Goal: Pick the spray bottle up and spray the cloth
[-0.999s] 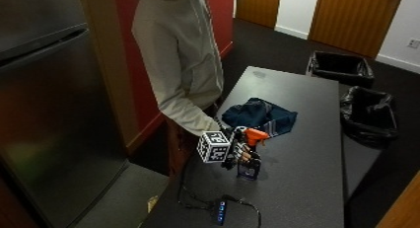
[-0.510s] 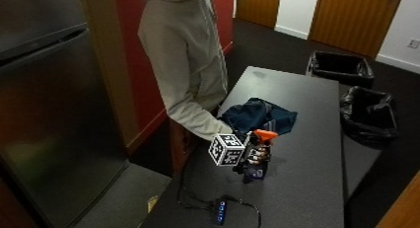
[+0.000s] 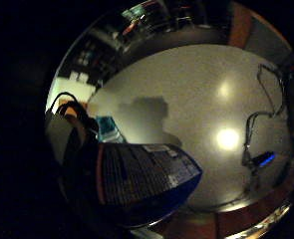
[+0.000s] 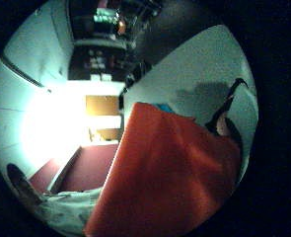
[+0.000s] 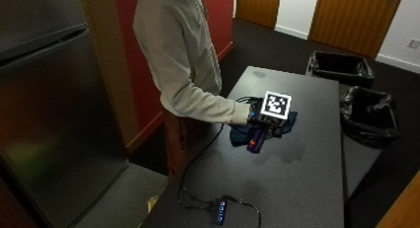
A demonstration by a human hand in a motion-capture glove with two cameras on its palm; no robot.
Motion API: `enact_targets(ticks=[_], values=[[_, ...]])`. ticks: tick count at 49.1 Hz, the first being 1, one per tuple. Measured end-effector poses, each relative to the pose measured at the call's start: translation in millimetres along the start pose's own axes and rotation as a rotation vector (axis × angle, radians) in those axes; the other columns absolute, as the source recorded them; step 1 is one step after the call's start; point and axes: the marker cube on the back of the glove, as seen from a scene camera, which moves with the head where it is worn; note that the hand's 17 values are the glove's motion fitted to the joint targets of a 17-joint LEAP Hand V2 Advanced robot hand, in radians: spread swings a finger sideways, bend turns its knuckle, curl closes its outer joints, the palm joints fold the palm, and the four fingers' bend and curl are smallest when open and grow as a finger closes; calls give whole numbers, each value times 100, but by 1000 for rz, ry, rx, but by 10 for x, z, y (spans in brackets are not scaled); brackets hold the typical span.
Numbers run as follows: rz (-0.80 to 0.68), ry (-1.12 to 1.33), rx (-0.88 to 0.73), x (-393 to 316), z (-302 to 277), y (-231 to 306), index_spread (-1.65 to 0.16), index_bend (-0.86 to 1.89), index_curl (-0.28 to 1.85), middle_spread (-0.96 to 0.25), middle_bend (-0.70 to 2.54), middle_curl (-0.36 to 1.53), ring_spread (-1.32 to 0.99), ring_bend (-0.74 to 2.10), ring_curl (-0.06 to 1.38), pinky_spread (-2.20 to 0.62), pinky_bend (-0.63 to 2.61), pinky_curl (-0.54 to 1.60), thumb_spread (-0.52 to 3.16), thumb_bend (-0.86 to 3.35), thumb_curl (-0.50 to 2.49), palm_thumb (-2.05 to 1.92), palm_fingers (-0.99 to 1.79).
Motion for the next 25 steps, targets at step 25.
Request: enact_targets(ticks=[25], values=[[-167, 553, -284, -1580, 336, 544, -13, 46, 54, -13, 60, 51, -21, 58, 43, -20, 29, 37, 15, -3, 72, 93, 138]])
